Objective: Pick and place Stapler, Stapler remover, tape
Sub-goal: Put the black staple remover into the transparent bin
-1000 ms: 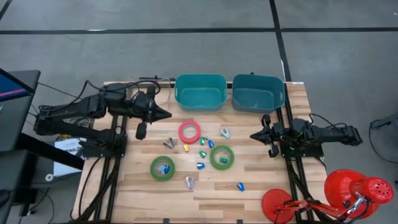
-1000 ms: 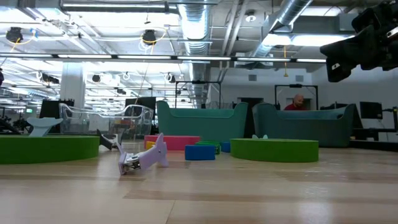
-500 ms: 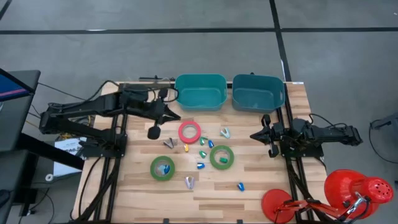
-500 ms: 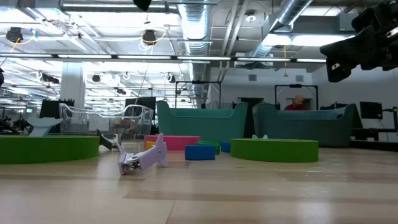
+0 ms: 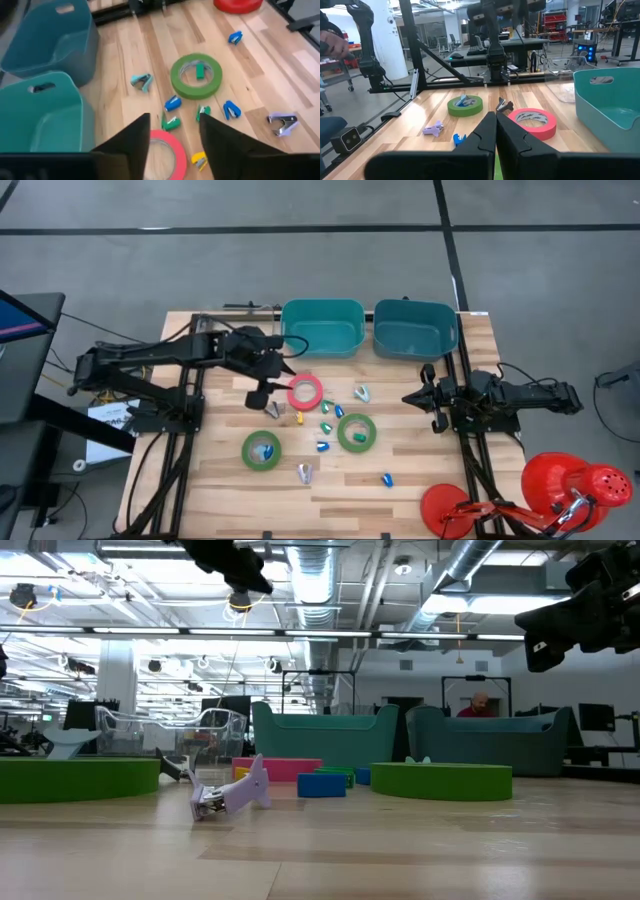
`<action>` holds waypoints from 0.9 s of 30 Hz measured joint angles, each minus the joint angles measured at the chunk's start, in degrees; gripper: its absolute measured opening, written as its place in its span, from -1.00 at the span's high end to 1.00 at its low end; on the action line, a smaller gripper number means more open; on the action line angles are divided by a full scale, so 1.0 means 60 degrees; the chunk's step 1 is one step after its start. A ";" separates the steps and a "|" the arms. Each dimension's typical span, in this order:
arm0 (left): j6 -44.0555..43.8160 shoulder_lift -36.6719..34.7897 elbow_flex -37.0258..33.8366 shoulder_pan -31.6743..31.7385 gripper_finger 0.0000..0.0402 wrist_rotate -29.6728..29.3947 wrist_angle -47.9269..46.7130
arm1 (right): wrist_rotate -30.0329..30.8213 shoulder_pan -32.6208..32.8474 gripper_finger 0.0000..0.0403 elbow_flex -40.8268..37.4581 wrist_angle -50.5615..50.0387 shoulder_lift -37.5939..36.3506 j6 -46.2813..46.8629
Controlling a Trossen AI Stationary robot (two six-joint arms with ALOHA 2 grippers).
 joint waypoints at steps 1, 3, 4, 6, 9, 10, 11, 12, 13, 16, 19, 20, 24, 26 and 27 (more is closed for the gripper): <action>-0.0003 0.0055 -0.0031 0.0000 0.08 0.0000 -0.0033 | 0.0000 0.0002 1.00 0.0000 0.0002 0.0000 0.0000; -0.0016 0.0105 -0.0147 -0.0009 -0.03 0.0000 -0.0050 | 0.0000 0.0001 1.00 0.0004 0.0002 0.0002 0.0000; -0.0022 0.0112 -0.0235 -0.0024 -0.07 -0.0003 -0.0105 | 0.0000 0.0000 1.00 0.0003 0.0005 0.0002 0.0000; -0.0025 0.0136 -0.0394 -0.0055 -0.15 -0.0004 -0.0080 | 0.0000 0.0002 1.00 0.0002 0.0005 0.0000 -0.0002; -0.0024 0.0136 -0.0698 -0.0073 -0.22 -0.0002 -0.0080 | 0.0000 0.0000 1.00 0.0003 0.0005 0.0000 0.0000; -0.0022 0.0136 -0.0828 -0.0073 -0.24 0.0000 -0.0087 | -0.0001 0.0001 1.00 0.0001 0.0006 -0.0001 -0.0001; -0.0025 0.0136 -0.0961 -0.0073 -0.25 -0.0003 -0.0095 | 0.0000 0.0002 1.00 0.0001 0.0009 0.0002 0.0000; -0.0025 0.0136 -0.1084 -0.0073 -0.25 -0.0031 -0.0112 | 0.0000 0.0004 1.00 0.0002 0.0009 0.0002 -0.0002; -0.0026 0.0136 -0.1196 -0.0073 -0.25 -0.0097 -0.0121 | 0.0000 0.0002 1.00 0.0002 0.0009 0.0002 -0.0002; -0.0022 0.0136 -0.1536 -0.0073 -0.24 -0.0582 -0.0092 | 0.0000 0.0004 1.00 0.0003 0.0009 0.0002 0.0000; 0.0147 0.0136 -0.1853 -0.0073 -0.22 -0.1172 -0.0108 | 0.0000 0.0001 1.00 0.0003 0.0009 0.0002 0.0000; 0.0340 0.0136 -0.1937 -0.0073 -0.21 -0.1279 -0.0101 | -0.0002 0.0000 1.00 0.0000 0.0011 0.0002 0.0000; 0.0999 0.0193 -0.2235 -0.0081 -0.20 -0.1300 -0.0084 | 0.0000 0.0000 1.00 0.0004 0.0013 0.0002 0.0000; 0.1042 0.0274 -0.2355 -0.0118 -0.20 -0.1299 -0.0049 | 0.0000 0.0000 1.00 0.0000 0.0013 -0.0001 0.0000; 0.1044 0.0341 -0.2383 -0.0120 -0.20 -0.1296 -0.0104 | 0.0000 0.0000 1.00 0.0002 0.0011 0.0002 0.0000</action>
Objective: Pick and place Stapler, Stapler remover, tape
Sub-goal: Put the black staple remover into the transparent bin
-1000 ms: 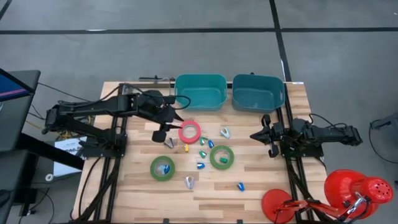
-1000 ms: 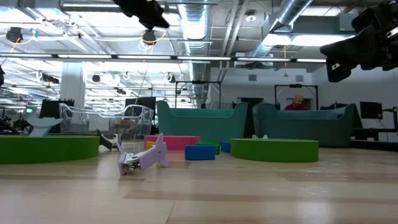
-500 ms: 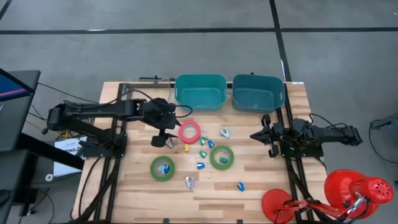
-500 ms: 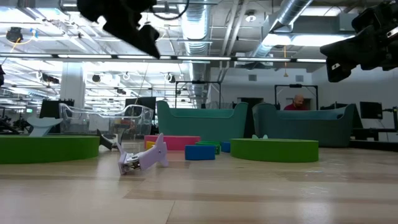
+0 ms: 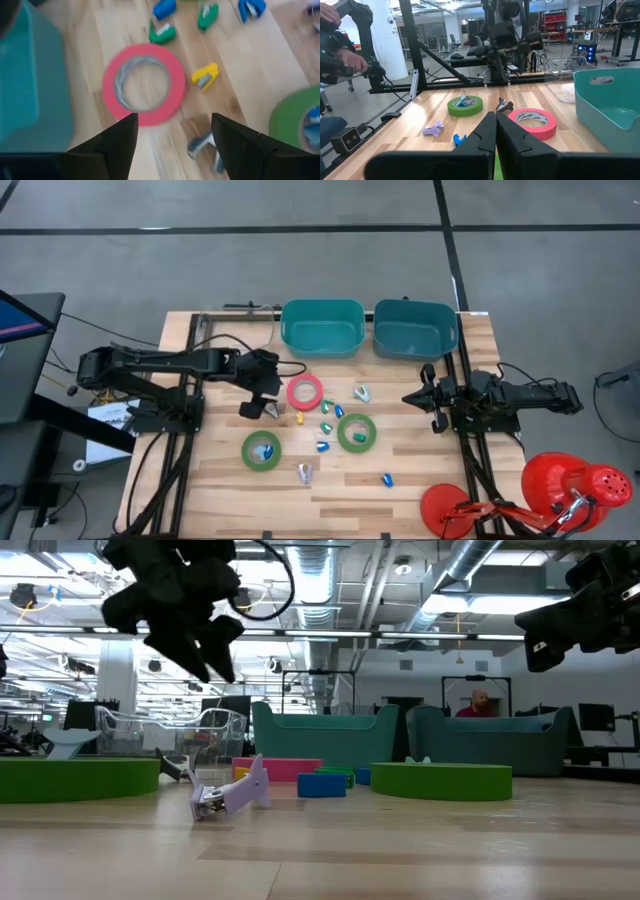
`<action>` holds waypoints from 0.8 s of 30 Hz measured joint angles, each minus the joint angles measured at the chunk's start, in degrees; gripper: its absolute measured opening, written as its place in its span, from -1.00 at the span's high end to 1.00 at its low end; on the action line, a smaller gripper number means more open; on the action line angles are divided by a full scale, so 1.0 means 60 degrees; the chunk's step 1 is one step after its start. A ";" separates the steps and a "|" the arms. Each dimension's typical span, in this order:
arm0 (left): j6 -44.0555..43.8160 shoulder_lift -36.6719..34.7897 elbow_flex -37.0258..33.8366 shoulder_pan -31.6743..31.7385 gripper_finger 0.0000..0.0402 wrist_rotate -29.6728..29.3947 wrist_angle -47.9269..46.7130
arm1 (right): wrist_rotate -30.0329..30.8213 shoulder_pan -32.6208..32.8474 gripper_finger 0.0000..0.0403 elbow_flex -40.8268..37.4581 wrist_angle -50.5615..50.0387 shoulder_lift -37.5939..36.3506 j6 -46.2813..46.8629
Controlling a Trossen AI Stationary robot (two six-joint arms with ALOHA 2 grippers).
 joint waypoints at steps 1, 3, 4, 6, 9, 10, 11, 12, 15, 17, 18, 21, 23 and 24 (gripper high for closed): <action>0.0000 0.0098 0.0004 0.0000 -0.20 0.0001 0.0050 | -0.0002 0.0002 1.00 -0.0002 0.0001 0.0000 0.0000; 0.0001 0.0317 0.0004 0.0000 -0.20 0.0021 0.0058 | 0.0000 0.0003 1.00 -0.0002 0.0001 -0.0001 0.0000; 0.0002 0.0415 0.0004 0.0000 -0.20 0.0086 0.0063 | 0.0000 0.0000 1.00 -0.0002 0.0001 0.0000 0.0000; 0.0001 0.0689 0.0007 0.0004 -0.20 0.0265 0.0068 | 0.0000 0.0002 1.00 -0.0002 0.0001 -0.0002 0.0000; -0.0001 0.1139 0.0011 0.0000 -0.20 0.0345 0.0055 | -0.0001 0.0003 1.00 0.0001 0.0001 0.0000 -0.0001; -0.0001 0.1293 0.0011 0.0000 -0.20 0.0354 0.0070 | -0.0001 0.0001 1.00 0.0000 0.0001 -0.0001 0.0000; -0.0001 0.1443 0.0011 0.0000 -0.20 0.0357 0.0045 | 0.0000 0.0000 1.00 0.0000 0.0001 -0.0003 0.0000; -0.0001 0.1563 0.0011 0.0000 -0.20 0.0359 0.0040 | -0.0001 0.0000 1.00 -0.0001 0.0001 0.0000 0.0000; -0.0001 0.1850 0.0011 0.0028 -0.20 0.0356 0.0047 | 0.0000 0.0003 1.00 -0.0002 0.0001 0.0000 0.0000; 0.0000 0.1971 0.0011 0.0040 -0.20 0.0356 0.0059 | 0.0000 0.0002 1.00 -0.0001 0.0001 -0.0002 0.0000; 0.0001 0.2023 0.0011 0.0040 -0.20 0.0356 0.0063 | 0.0000 0.0000 1.00 -0.0002 0.0001 -0.0003 0.0000; 0.0002 0.2194 0.0011 0.0040 -0.20 0.0359 0.0060 | 0.0000 0.0002 1.00 0.0000 0.0001 -0.0002 -0.0002; 0.0002 0.2334 0.0015 0.0040 -0.20 0.0359 0.0061 | 0.0000 0.0002 1.00 -0.0001 0.0001 -0.0001 -0.0001; 0.0002 0.2413 0.0015 0.0040 -0.20 0.0359 0.0057 | 0.0000 0.0001 1.00 -0.0002 0.0001 -0.0001 0.0000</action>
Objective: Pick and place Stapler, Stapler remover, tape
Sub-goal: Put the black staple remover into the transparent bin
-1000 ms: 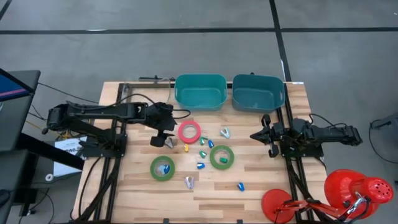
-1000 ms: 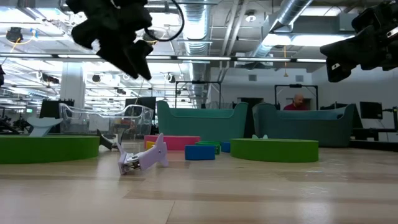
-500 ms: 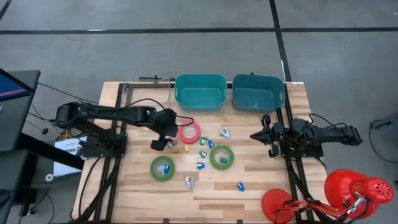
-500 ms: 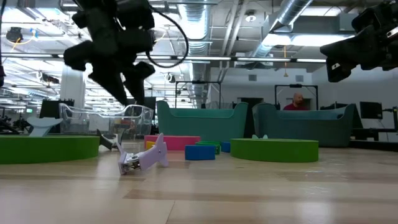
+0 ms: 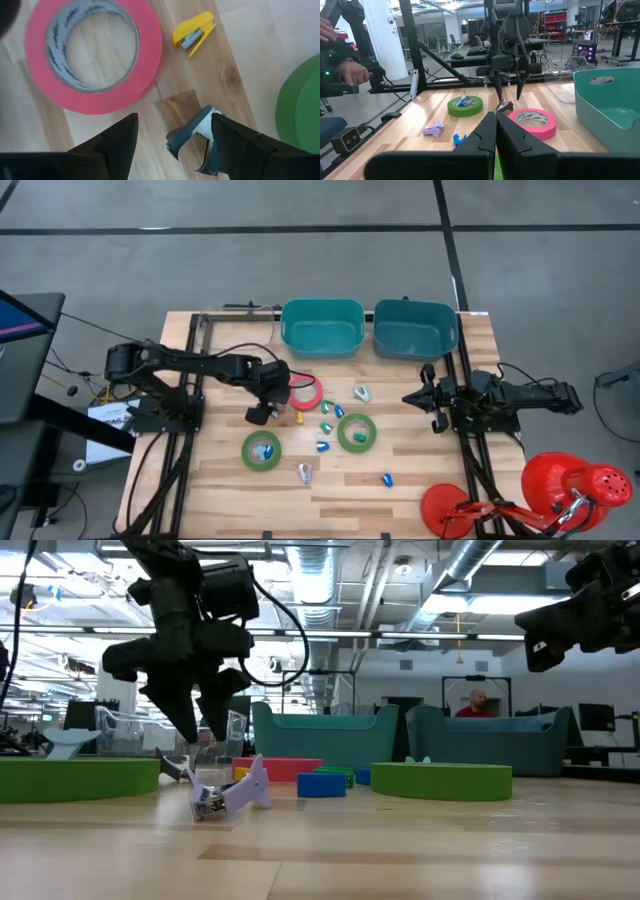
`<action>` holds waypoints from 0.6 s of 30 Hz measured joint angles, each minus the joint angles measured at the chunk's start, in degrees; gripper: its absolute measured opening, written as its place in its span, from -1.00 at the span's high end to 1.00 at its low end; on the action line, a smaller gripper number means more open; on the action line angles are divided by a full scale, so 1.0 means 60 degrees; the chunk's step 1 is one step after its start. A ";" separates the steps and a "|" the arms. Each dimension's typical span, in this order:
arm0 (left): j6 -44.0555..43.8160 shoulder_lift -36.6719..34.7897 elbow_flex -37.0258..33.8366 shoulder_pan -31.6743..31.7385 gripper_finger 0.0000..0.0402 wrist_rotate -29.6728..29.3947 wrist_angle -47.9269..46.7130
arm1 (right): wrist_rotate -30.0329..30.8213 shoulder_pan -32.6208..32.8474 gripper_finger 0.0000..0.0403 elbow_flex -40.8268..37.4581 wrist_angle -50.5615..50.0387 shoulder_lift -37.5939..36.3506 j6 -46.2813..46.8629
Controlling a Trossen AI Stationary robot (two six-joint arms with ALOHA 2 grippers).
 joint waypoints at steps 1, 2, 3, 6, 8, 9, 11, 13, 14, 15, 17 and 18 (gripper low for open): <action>0.0000 0.0073 0.0000 0.0000 -0.20 -0.0004 0.0002 | -0.0004 0.0003 1.00 0.0004 0.0000 -0.0003 0.0000; 0.0000 0.0144 0.0000 0.0000 -0.20 -0.0004 -0.0006 | -0.0002 0.0001 1.00 0.0002 0.0000 0.0001 0.0000; 0.0000 0.0210 0.0004 0.0000 -0.20 -0.0004 0.0002 | 0.0000 0.0002 1.00 0.0003 0.0000 -0.0003 0.0000; 0.0000 0.0391 0.0004 0.0039 -0.20 -0.0003 0.0000 | 0.0000 -0.0001 1.00 0.0002 0.0000 0.0001 0.0000; 0.0000 0.0491 0.0004 0.0092 -0.20 -0.0002 -0.0001 | -0.0001 -0.0001 1.00 0.0000 0.0000 -0.0002 0.0000; 0.0000 0.0509 0.0004 0.0125 -0.20 -0.0003 -0.0017 | 0.0000 0.0003 1.00 0.0000 0.0000 -0.0003 0.0000; 0.0000 0.0504 0.0005 0.0154 -0.20 -0.0007 0.0005 | -0.0003 -0.0001 1.00 0.0004 0.0000 -0.0003 -0.0003; 0.0000 0.0504 0.0007 0.0160 -0.20 -0.0105 -0.0013 | -0.0002 0.0003 1.00 0.0004 0.0000 -0.0001 0.0000; 0.0000 0.0504 0.0007 0.0180 -0.20 -0.0109 -0.0015 | -0.0004 0.0002 1.00 0.0002 0.0000 -0.0002 0.0000; 0.0000 0.0504 0.0007 0.0201 -0.20 -0.0109 -0.0015 | -0.0003 -0.0001 1.00 0.0000 0.0000 0.0000 0.0000; 0.0000 0.0504 0.0007 0.0204 -0.20 -0.0116 -0.0022 | 0.0000 0.0001 1.00 0.0000 0.0000 0.0001 -0.0002; 0.0000 0.0504 0.0007 0.0204 -0.20 -0.0117 -0.0028 | 0.0000 -0.0001 1.00 0.0002 0.0000 0.0001 -0.0001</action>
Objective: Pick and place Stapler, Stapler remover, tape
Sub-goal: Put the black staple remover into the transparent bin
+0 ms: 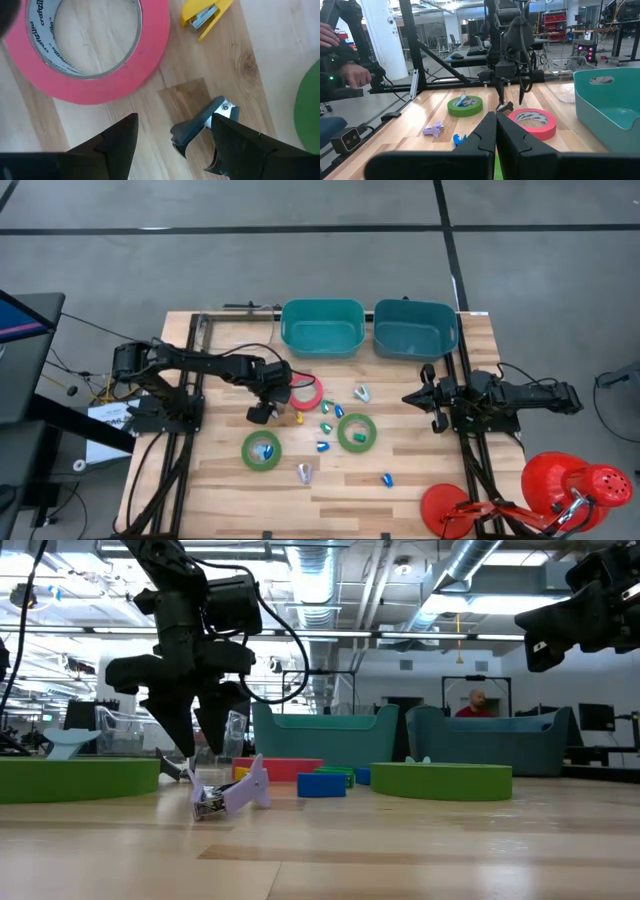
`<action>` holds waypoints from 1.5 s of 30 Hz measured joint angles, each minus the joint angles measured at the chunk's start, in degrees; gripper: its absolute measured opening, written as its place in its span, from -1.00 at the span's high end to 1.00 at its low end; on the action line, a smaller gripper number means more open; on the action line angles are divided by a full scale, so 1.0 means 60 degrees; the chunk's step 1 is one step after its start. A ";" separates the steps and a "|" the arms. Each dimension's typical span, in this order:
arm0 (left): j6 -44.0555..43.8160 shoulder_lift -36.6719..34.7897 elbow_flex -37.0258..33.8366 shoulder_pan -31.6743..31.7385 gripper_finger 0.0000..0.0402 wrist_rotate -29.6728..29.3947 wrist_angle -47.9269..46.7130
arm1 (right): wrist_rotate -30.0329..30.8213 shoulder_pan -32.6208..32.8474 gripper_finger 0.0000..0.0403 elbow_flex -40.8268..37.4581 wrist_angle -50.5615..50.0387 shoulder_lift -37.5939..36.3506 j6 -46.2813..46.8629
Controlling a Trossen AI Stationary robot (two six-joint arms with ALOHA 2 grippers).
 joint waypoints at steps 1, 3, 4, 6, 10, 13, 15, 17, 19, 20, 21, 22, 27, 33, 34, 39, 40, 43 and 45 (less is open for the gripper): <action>0.0000 0.0000 0.0000 0.0004 -0.20 -0.0009 -0.0009 | -0.0001 0.0001 1.00 -0.0002 0.0000 -0.0001 0.0001; 0.0000 -0.0005 -0.0018 0.0004 -0.20 -0.0025 -0.0019 | 0.0000 0.0000 1.00 0.0000 0.0000 -0.0002 0.0000; 0.0000 -0.0007 -0.0069 0.0004 -0.20 -0.0028 -0.0005 | -0.0004 0.0002 1.00 -0.0002 0.0000 -0.0002 0.0001; 0.0004 -0.0007 -0.0227 0.0000 -0.20 -0.0025 -0.0053 | 0.0000 0.0001 1.00 0.0001 0.0000 -0.0004 0.0001; 0.0000 -0.0021 -0.0328 -0.0023 -0.20 -0.0025 -0.0063 | -0.0001 0.0004 1.00 -0.0002 0.0000 0.0000 0.0001; 0.0000 -0.0087 -0.0339 -0.0025 -0.20 -0.0025 -0.0049 | 0.0000 0.0000 1.00 0.0000 0.0000 -0.0002 0.0001; 0.0000 -0.0080 -0.0346 -0.0025 -0.20 -0.0025 -0.0070 | 0.0000 0.0002 1.00 0.0000 0.0000 -0.0001 0.0000; 0.0000 -0.0080 -0.0346 -0.0025 -0.17 -0.0025 -0.0066 | -0.0003 0.0003 1.00 -0.0001 0.0000 -0.0003 0.0001; 0.0000 -0.0080 -0.0346 -0.0025 -0.11 -0.0025 -0.0076 | -0.0003 0.0000 1.00 -0.0002 -0.0004 -0.0004 0.0001; 0.0000 -0.0080 -0.0346 -0.0025 -0.07 -0.0003 -0.0095 | 0.0000 0.0000 1.00 -0.0002 -0.0002 -0.0002 0.0001; 0.0000 -0.0080 -0.0346 -0.0025 -0.03 0.0042 -0.0112 | 0.0000 0.0001 1.00 -0.0002 0.0000 -0.0001 -0.0002; 0.0000 -0.0080 -0.0346 -0.0025 0.02 0.0051 -0.0122 | -0.0002 0.0000 1.00 0.0000 -0.0001 -0.0001 0.0001; -0.0004 -0.0080 -0.0346 -0.0025 0.23 0.0066 -0.0147 | -0.0003 0.0003 1.00 0.0001 -0.0002 -0.0002 0.0001; -0.0004 -0.0080 -0.0346 -0.0004 0.41 0.0080 -0.0165 | 0.0000 0.0000 1.00 -0.0002 -0.0002 0.0000 0.0001; -0.0007 -0.0080 -0.0346 -0.0004 0.43 0.0080 -0.0161 | 0.0000 0.0004 1.00 -0.0001 -0.0002 -0.0002 0.0001; -0.0047 -0.0080 -0.0346 -0.0004 0.49 0.0080 -0.0139 | -0.0004 0.0001 1.00 -0.0002 -0.0003 0.0000 -0.0001; -0.0052 -0.0080 -0.0346 -0.0004 0.49 0.0080 -0.0136 | -0.0003 0.0001 1.00 -0.0001 0.0000 0.0000 0.0000; -0.0073 -0.0080 -0.0346 -0.0004 0.47 0.0080 -0.0120 | 0.0000 0.0002 1.00 -0.0001 -0.0002 0.0000 0.0001; -0.0073 -0.0080 -0.0346 -0.0004 0.42 0.0082 -0.0059 | -0.0002 0.0000 1.00 -0.0001 -0.0001 0.0000 0.0001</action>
